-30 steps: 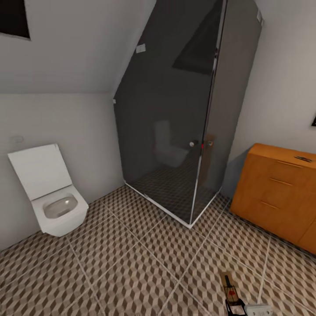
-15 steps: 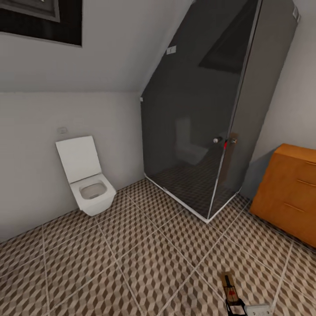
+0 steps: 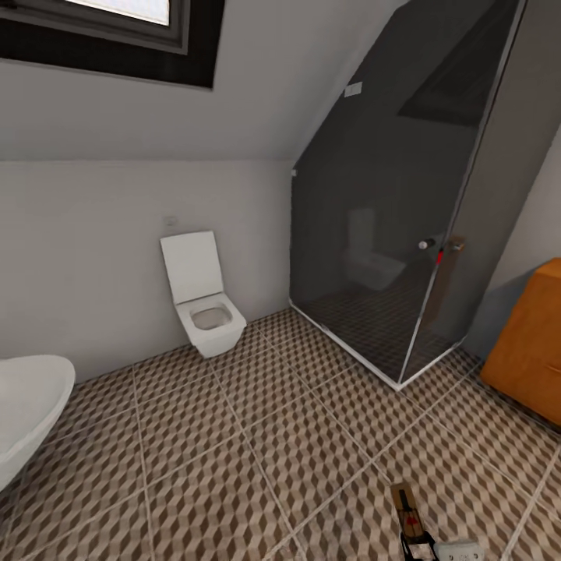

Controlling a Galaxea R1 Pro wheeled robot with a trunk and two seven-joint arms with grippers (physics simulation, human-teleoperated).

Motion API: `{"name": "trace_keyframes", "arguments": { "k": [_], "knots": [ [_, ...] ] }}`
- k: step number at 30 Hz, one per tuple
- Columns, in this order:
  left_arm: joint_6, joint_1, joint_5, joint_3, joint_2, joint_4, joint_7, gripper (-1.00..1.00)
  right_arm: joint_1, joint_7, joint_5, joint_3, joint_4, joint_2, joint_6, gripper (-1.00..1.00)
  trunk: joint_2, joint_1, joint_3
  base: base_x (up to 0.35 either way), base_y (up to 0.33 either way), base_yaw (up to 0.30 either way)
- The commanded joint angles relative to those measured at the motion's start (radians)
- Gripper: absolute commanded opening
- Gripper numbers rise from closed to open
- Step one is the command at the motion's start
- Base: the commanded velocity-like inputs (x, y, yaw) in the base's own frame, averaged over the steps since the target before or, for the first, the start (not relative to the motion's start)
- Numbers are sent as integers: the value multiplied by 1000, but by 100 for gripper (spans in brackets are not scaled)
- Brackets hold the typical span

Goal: Take the four mousetraps from the cabinet in the bathroom and place them on the bathroom floor. Make sure all four end up on the same floor surface, and ensure that at least two of them are either under or directly next to the same bathroom sink.

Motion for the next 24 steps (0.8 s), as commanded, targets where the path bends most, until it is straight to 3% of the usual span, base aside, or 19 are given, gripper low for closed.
{"name": "trace_keyframes", "arguments": {
  "k": [1,24],
  "knots": [
    [-2,-1,5,-9,0,0,4,-100,0,-3,4,0,0,0,-2,-100,-1,-1,-2,-319,74,270],
    [-2,-1,5,-9,0,0,4,-100,-1,-3,4,0,3,0,-2,-100,-1,-1,-15,-299,142,270]
  ]
}}
